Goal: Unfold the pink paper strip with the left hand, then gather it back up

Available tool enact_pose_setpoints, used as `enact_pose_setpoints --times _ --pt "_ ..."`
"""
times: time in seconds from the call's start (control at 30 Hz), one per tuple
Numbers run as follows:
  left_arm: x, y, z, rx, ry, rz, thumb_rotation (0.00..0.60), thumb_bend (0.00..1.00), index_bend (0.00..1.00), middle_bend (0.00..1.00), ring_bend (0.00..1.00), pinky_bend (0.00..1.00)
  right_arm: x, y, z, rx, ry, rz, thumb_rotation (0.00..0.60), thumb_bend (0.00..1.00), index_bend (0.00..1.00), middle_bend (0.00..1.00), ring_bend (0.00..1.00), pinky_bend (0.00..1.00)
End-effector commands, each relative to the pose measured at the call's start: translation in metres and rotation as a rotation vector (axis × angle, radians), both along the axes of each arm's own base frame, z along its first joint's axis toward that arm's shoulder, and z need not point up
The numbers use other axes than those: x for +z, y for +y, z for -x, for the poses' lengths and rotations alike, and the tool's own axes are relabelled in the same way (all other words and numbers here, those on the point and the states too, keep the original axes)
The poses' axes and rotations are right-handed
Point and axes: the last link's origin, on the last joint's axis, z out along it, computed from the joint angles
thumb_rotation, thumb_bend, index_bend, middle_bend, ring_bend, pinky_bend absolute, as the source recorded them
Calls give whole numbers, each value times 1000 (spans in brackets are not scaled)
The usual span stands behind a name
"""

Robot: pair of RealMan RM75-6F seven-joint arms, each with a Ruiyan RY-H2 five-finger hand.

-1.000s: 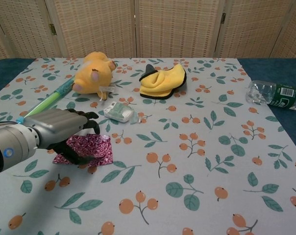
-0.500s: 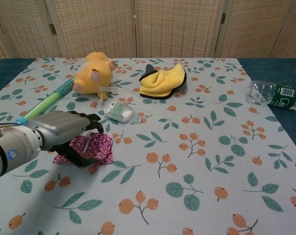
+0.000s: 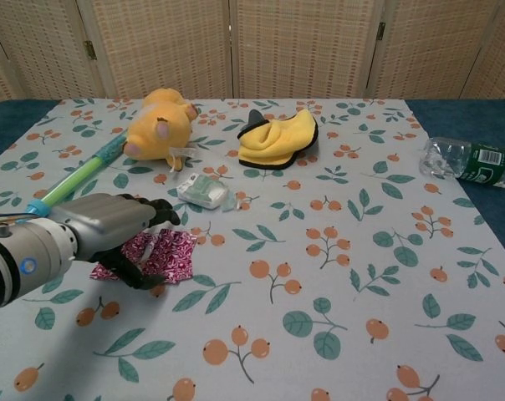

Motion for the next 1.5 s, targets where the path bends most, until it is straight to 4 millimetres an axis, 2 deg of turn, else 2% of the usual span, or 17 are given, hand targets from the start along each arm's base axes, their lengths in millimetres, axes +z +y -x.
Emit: enact_pose_setpoints --times 0.03,0.2,0.33,0.5,0.67,0.8,0.97,1.5 --pt "-1 -1 0 4 4 4 416 358 117 0 0 0 0 0 0 -1 0 1 600 397 0 0 0 0" --pt "0 -2 1 13 5 12 418 354 106 0 0 0 1 1 0 0 -1 4 600 397 0 0 0 0" --pt "12 1 7 -8 -2 -17 418 353 108 0 0 0 2 1 1 -1 -2 5 600 397 0 0 0 0" --pt "33 6 28 -17 2 -37 428 352 121 0 0 0 1 0 0 5 -4 6 600 397 0 0 0 0" --pt "44 6 49 -42 52 -15 464 352 128 0 0 0 -1 0 -2 10 -6 2 600 397 0 0 0 0" --pt "44 4 60 -43 65 5 495 352 116 0 0 0 -2 1 -4 17 -5 1 600 398 0 0 0 0" --pt "41 5 64 -54 71 15 520 353 93 0 0 0 -2 2 -5 19 -4 2 600 397 0 0 0 0" --pt "34 12 67 -44 79 26 533 352 114 0 0 0 -2 4 -6 12 -2 4 600 397 0 0 0 0"
